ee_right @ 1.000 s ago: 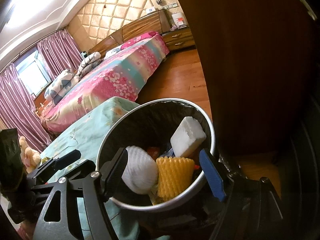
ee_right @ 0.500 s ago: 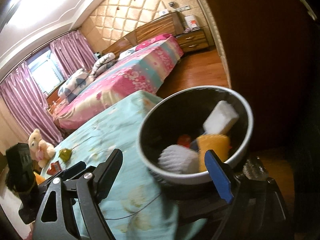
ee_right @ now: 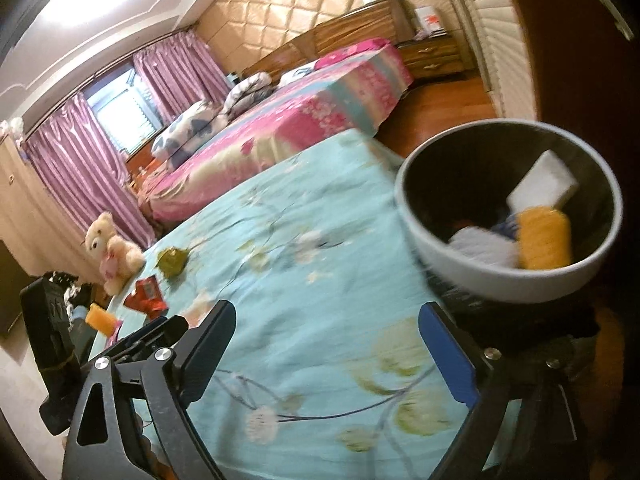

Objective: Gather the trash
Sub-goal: 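Move both open tools back over the table toward the red snack bag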

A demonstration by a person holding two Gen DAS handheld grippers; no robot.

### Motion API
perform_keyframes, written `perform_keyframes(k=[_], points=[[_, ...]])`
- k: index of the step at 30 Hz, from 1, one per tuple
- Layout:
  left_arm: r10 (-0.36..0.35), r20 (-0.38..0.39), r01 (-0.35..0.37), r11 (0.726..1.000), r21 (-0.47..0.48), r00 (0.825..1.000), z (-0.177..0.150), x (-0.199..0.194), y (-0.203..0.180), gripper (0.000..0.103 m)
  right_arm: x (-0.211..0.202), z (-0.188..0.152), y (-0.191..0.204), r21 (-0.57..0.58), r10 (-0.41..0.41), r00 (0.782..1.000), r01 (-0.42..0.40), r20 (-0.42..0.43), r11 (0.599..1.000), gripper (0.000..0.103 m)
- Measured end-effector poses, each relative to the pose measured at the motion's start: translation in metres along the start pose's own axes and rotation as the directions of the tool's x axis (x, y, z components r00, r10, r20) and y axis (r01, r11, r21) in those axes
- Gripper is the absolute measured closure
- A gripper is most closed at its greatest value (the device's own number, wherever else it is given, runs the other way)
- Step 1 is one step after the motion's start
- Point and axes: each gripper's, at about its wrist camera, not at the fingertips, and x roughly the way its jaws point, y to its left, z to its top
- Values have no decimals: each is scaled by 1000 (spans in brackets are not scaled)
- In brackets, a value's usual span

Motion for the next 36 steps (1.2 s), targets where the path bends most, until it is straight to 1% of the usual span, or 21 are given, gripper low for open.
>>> perform_keyframes(k=[5,10,19,25,30,33,35,36], points=[[54,1,-53,997,-62,999,-8,-15,31,29,14,-8,18,-29,27,999,-28,-32,999,9],[90,-3,-90,990,-113,996,-10,-20,51,29,25,-15,31,-39,40,998,-43,-58,998,9],[157,1,-155,973,-169,988,0,-20,88,29,50,-18,53,-74,68,993,-76,-100,994,9],[185,-9,-183,961,-209,983,14,-6,111,29,71,-14,73,-116,90,989,-104,-121,988,9],[177,-32,-180,957,-229,984,27,10,122,29,90,-10,87,-126,113,983,-132,-148,983,9],[185,-39,-189,955,-228,982,35,19,127,29,101,-7,95,-134,120,980,-142,-156,981,9],[194,-35,-197,956,-220,980,40,24,130,31,108,-3,100,-137,124,979,-147,-161,980,9],[197,-34,-200,956,-214,980,41,27,131,35,111,-2,102,-136,125,979,-148,-162,980,9]])
